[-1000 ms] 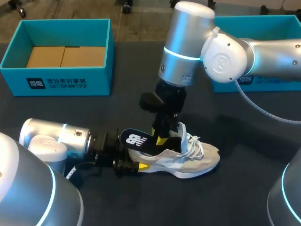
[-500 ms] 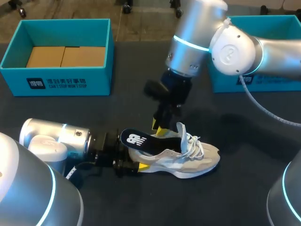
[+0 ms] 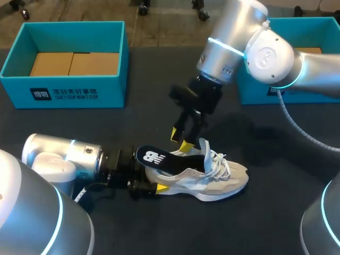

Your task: Take the shoe out of the shoebox, open the shoe tongue, remove and reinsert the insole, then place the shoe into the shoebox

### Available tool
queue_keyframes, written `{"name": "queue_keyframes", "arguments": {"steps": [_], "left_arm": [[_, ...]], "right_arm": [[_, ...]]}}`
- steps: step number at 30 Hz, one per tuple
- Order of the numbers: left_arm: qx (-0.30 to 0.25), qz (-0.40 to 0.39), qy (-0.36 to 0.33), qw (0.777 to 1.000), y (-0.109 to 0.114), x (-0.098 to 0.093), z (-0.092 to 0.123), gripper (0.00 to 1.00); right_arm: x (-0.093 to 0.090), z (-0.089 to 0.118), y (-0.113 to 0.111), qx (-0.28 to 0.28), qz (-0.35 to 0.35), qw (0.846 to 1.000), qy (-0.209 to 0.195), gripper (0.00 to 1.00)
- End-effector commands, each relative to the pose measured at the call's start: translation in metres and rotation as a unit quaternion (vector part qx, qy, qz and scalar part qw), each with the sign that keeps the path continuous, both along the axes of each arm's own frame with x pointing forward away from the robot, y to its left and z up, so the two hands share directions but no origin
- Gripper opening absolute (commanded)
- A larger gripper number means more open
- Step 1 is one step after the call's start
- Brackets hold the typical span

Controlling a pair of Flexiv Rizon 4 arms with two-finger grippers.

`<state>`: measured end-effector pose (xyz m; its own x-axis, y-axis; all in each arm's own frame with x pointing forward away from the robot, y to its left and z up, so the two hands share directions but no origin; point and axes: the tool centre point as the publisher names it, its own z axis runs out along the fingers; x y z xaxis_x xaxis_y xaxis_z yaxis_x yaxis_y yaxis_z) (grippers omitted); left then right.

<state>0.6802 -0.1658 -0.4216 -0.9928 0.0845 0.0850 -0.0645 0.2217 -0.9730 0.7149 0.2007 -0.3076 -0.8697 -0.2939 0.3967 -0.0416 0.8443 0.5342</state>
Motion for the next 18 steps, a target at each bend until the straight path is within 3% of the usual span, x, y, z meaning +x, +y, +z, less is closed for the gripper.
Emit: {"name": "queue_keyframes", "arguments": {"steps": [1,6,12,13,14,15,16,18], "left_arm": [[0.000,0.000,0.000,1.000,-0.002,0.002,-0.005,0.00],[0.000,0.000,0.000,1.000,-0.002,0.002,-0.005,0.00],[0.000,0.000,0.000,1.000,-0.002,0.002,-0.005,0.00],[0.000,0.000,0.000,1.000,-0.002,0.002,-0.005,0.00],[0.000,0.000,0.000,1.000,-0.002,0.002,-0.005,0.00],[0.000,0.000,0.000,1.000,-0.002,0.002,-0.005,0.00],[0.000,0.000,0.000,1.000,-0.002,0.002,-0.005,0.00],[0.000,0.000,0.000,1.000,-0.002,0.002,-0.005,0.00]], "right_arm": [[0.003,0.001,0.005,-0.008,0.005,1.000,0.001,1.00],[0.003,0.001,0.005,-0.008,0.005,1.000,0.001,1.00],[0.018,0.001,0.013,0.011,0.007,0.998,0.056,1.00],[0.021,0.002,0.014,0.017,0.016,0.996,0.080,1.00],[0.022,0.001,0.015,0.017,0.015,0.996,0.082,0.81],[0.022,0.002,0.015,0.019,0.016,0.996,0.090,0.56],[0.022,0.001,0.016,0.018,0.019,0.995,0.096,0.50],[0.022,0.000,0.016,0.017,0.018,0.994,0.107,0.56]]}}
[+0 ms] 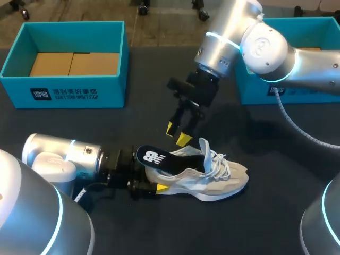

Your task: Take the shoe out of the shoebox, open the shoe tongue, remove and reinsert the insole, then place the shoe into the shoebox

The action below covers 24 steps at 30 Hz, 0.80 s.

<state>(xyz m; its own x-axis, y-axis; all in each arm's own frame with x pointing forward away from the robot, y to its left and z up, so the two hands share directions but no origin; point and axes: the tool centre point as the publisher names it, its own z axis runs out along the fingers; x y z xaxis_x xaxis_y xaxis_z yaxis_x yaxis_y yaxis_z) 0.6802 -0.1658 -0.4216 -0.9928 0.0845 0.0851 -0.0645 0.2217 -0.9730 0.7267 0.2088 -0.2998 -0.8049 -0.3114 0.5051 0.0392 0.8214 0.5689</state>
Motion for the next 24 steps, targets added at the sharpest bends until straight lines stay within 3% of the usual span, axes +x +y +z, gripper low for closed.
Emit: {"name": "queue_keyframes", "arguments": {"steps": [1,5,14,24], "left_arm": [[0.000,0.000,0.000,1.000,-0.002,0.002,-0.005,0.00],[0.000,0.000,0.000,1.000,-0.002,0.002,-0.005,0.00],[0.000,0.000,0.000,1.000,-0.002,0.002,-0.005,0.00],[0.000,0.000,0.000,1.000,-0.002,0.002,-0.005,0.00]], "right_arm": [[0.009,-0.008,0.008,-0.002,0.021,0.999,0.038,0.57],[0.006,-0.010,0.008,-0.002,0.024,0.999,0.047,0.48],[-0.002,-0.021,0.006,0.007,0.022,0.998,0.062,0.48],[0.001,-0.029,0.007,0.017,0.033,0.996,0.075,0.46]]}}
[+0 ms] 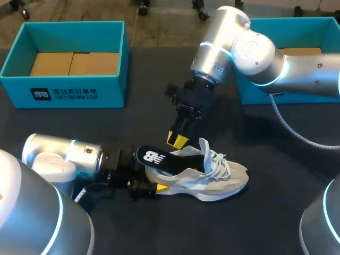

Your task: Take the shoe out of the shoebox, open the shoe tongue, remove and reinsert the insole, then place the shoe into the shoebox

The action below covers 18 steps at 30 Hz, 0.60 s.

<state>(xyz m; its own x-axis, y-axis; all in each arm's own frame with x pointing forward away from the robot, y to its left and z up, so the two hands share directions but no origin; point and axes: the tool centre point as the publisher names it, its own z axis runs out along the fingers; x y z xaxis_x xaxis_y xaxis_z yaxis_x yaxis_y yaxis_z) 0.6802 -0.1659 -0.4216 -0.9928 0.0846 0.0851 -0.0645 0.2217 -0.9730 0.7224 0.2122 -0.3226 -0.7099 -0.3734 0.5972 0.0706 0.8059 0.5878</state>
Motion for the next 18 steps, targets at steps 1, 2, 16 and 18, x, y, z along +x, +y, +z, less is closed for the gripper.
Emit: {"name": "queue_keyframes", "arguments": {"steps": [1,2,16,18], "left_arm": [[0.000,0.000,0.000,1.000,-0.001,0.002,-0.005,0.00],[0.000,0.000,0.000,1.000,-0.001,0.002,-0.005,0.00],[0.000,0.000,0.000,1.000,-0.001,0.002,-0.005,0.00],[0.000,0.000,0.000,1.000,-0.001,0.002,-0.005,0.00]], "right_arm": [[0.006,-0.007,0.003,0.002,0.005,1.000,0.009,0.45],[0.007,-0.008,0.003,0.002,0.005,1.000,0.011,0.42],[0.007,-0.021,0.014,0.011,0.015,0.999,0.035,0.18],[0.005,-0.021,0.014,0.011,0.012,0.999,0.036,0.00]]}}
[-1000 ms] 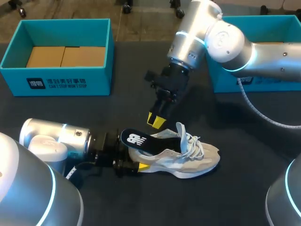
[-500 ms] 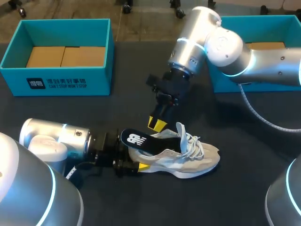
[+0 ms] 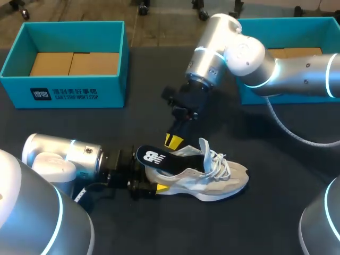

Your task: Take the shoe out of the shoebox, open the shoe tongue, remove and reinsert the insole, then place the shoe into the shoebox

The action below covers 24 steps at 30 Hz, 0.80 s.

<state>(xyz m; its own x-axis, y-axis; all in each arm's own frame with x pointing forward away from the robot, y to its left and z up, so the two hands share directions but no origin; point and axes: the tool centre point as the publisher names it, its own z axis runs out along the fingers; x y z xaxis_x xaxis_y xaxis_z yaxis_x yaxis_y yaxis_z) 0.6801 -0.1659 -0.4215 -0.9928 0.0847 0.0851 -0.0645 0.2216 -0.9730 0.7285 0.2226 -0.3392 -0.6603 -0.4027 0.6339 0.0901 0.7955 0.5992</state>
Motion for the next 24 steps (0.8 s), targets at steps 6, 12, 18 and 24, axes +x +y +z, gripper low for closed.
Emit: {"name": "queue_keyframes", "arguments": {"steps": [6,12,18,24], "left_arm": [[0.000,0.000,0.000,1.000,-0.001,0.002,-0.005,0.00],[0.000,0.000,0.000,1.000,-0.001,0.002,-0.005,0.00],[0.000,0.000,0.000,1.000,-0.001,0.002,-0.005,0.00],[0.000,0.000,0.000,1.000,-0.001,0.002,-0.005,0.00]], "right_arm": [[-0.008,0.007,0.002,-0.006,-0.010,1.000,-0.009,0.00],[-0.010,0.024,0.001,-0.018,-0.018,0.999,-0.024,0.00],[-0.019,0.039,0.001,-0.033,-0.028,0.998,-0.042,0.38],[-0.028,0.039,0.002,-0.032,-0.035,0.998,-0.052,0.38]]}}
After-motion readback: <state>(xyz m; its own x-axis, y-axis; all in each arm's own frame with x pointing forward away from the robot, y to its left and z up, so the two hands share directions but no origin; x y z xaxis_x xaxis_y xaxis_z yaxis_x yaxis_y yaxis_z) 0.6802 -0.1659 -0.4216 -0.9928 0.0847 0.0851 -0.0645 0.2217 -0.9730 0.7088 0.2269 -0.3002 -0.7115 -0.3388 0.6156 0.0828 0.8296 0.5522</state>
